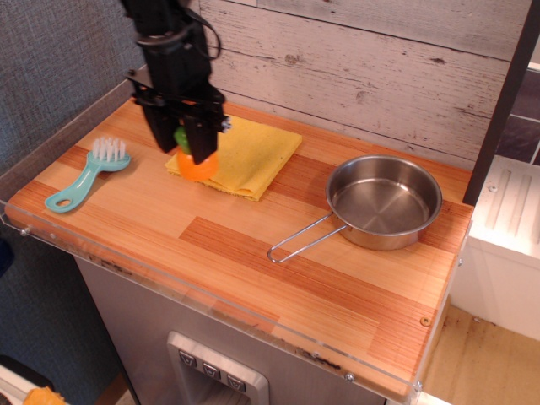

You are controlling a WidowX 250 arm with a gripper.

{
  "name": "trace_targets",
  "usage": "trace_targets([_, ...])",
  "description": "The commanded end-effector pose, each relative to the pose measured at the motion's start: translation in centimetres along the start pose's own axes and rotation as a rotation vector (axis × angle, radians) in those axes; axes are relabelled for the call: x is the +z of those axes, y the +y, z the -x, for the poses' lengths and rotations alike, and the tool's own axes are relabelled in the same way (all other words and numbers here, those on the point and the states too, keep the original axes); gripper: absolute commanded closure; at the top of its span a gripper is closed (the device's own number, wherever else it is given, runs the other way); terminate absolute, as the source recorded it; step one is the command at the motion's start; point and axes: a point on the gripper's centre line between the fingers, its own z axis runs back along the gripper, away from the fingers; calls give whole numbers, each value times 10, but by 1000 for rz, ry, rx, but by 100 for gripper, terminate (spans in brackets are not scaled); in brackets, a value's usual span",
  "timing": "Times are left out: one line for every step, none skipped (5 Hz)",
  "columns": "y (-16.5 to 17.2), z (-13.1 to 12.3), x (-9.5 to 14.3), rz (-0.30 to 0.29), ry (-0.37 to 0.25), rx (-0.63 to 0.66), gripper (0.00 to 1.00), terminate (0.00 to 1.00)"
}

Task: Take the pineapple and place it on the yellow towel

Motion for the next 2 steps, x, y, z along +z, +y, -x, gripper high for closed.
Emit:
trace_targets([-3,-39,-5,-20,-22,-13,100,0])
trace_targets([2,-50,-12,-18,-11,-5,100,0])
